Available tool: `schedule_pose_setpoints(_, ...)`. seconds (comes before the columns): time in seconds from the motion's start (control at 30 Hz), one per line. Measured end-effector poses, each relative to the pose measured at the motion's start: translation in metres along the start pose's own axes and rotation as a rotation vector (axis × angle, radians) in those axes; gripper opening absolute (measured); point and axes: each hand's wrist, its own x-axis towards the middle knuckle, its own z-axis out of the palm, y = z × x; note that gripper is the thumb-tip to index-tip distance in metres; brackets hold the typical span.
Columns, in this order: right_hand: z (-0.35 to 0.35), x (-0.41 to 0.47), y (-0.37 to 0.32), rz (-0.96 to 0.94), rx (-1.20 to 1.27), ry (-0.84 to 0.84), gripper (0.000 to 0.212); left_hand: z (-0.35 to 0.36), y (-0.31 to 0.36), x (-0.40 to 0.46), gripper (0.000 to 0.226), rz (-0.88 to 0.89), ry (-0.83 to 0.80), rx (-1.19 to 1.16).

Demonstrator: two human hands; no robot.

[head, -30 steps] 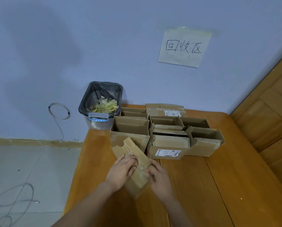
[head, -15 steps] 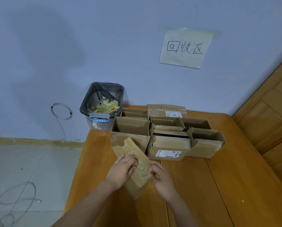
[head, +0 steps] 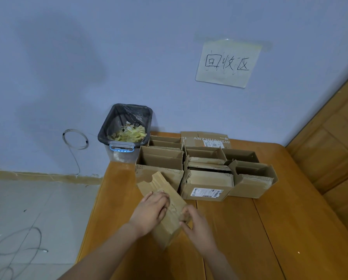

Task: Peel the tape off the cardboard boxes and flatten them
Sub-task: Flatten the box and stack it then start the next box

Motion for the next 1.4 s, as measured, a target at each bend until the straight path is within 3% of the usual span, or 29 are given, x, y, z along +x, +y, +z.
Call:
schedule_pose_setpoints(0.17,0.003,-0.002,0.004,-0.033,0.019,0.034,0.052,-0.006,0.007,0.008,0.052,0.109,-0.095,0.126)
schedule_pose_setpoints(0.33,-0.004,0.000,0.004,-0.249,-0.010,0.149,0.014,-0.016,0.013,0.019,0.086,0.274,-0.401,0.056)
schedule_pose_setpoints(0.47,-0.020,0.003,-0.002,-0.314,0.033,0.282,0.013,-0.017,0.020,0.026,0.102,0.310,-0.400,0.077)
schedule_pose_setpoints(0.57,-0.035,0.007,-0.013,-0.335,0.145,0.334,0.011,-0.024,0.028,0.032,0.104,0.298,-0.302,-0.055)
schedule_pose_setpoints(0.67,-0.043,0.014,-0.023,-0.317,0.259,0.345,0.025,-0.031,0.034,0.036,0.101,0.246,-0.257,-0.274)
schedule_pose_setpoints(0.9,-0.026,0.017,-0.034,-0.205,0.396,0.230,0.025,-0.006,0.032,0.009,0.101,0.008,-0.221,-0.767)
schedule_pose_setpoints(1.07,0.005,0.009,-0.036,-0.056,0.545,0.129,0.037,0.003,0.011,-0.012,0.090,-0.064,-0.198,-0.744)
schedule_pose_setpoints(1.17,0.018,0.008,-0.040,-0.006,0.598,0.066,0.033,0.004,-0.005,-0.020,0.085,-0.066,-0.217,-0.744)
schedule_pose_setpoints(1.4,0.038,0.000,-0.033,0.058,0.357,-0.059,0.020,0.020,-0.028,-0.038,0.089,-0.124,-0.310,-0.670)
